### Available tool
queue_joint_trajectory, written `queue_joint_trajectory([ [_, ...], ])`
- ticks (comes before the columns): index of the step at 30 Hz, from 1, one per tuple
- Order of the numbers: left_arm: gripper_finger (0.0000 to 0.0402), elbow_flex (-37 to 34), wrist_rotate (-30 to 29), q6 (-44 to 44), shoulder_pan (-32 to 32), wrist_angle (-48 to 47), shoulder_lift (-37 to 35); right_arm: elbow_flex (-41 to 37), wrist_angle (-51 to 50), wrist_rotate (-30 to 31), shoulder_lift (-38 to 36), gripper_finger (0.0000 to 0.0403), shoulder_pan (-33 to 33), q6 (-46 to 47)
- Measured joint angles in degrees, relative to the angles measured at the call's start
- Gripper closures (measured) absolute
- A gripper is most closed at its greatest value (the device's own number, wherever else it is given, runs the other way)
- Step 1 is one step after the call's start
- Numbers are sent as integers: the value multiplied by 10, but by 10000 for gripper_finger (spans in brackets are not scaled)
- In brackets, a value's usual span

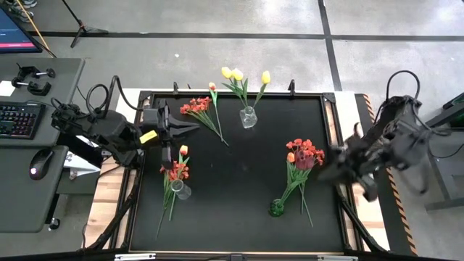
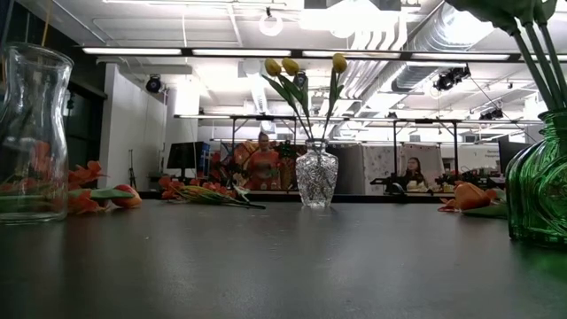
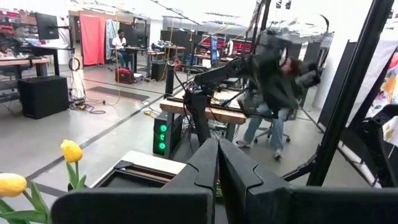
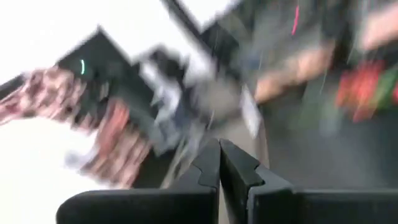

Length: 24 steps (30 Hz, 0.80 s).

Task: Sort flowers into vase by color
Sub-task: Put the left orange tulip into the bottom transparent vase

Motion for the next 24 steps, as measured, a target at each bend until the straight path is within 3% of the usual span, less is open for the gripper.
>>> queue_joint_trajectory([
  [5,401,0,-13,1,8,1,-3,50,21,136,0,403,-68,-182],
  [9,402,0,-13,-1,13,-8,-6,62,21,160,0,403,-158,-224],
  [14,401,0,-54,-33,12,-78,-27,61,28,53,22,403,-281,-210],
  [17,396,0,-99,-98,20,-148,-48,61,62,-33,51,403,-345,-211],
  [20,381,0,-105,-181,51,-231,-70,63,102,-102,85,403,-402,-210],
  [24,345,0,-97,-290,102,-393,-83,92,99,-146,131,403,-461,-187],
])
